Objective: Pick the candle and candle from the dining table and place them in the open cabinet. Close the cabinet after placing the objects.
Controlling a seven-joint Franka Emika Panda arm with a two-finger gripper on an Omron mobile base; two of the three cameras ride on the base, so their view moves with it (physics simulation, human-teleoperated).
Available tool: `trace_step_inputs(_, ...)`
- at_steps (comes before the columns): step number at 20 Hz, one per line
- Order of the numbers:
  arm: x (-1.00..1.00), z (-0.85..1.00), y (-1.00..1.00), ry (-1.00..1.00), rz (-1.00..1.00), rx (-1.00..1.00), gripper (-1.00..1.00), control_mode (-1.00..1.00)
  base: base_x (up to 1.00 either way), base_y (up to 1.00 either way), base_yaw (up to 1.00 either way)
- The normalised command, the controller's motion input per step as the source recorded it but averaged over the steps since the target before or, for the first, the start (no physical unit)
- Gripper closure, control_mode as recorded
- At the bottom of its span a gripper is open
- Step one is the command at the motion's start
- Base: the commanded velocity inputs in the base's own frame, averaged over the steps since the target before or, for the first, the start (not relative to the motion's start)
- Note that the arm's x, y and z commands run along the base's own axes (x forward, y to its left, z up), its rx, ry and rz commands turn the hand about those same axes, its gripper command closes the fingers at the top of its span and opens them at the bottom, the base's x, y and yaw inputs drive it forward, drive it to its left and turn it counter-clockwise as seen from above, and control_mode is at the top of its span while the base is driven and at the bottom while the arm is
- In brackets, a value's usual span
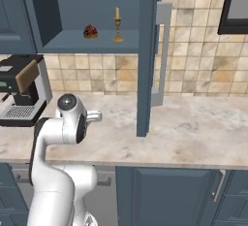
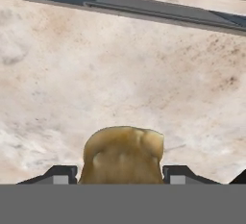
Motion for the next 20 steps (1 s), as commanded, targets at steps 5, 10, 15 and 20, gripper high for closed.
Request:
trace_step_inputs(5,-0.11,0.63,0.0,-0.12,0.05,0.0,1.0,-1.0,0.0,0.0,0.0)
trace_step_inputs(10,-0.11,0.6,0.0,-0.1,0.02,-0.01,1.0,-1.0,0.0,0.0,0.0)
trace_step_inputs(15,-0.02,0.54,0.01,-0.02,0.0,-0.03,1.0,-1.0,0.0,0.0,0.0)
trace_step_inputs(20,0.0,0.35,0.0,0.0,0.0,-0.02,1.0,-1.0,0.0,0.0,0.0)
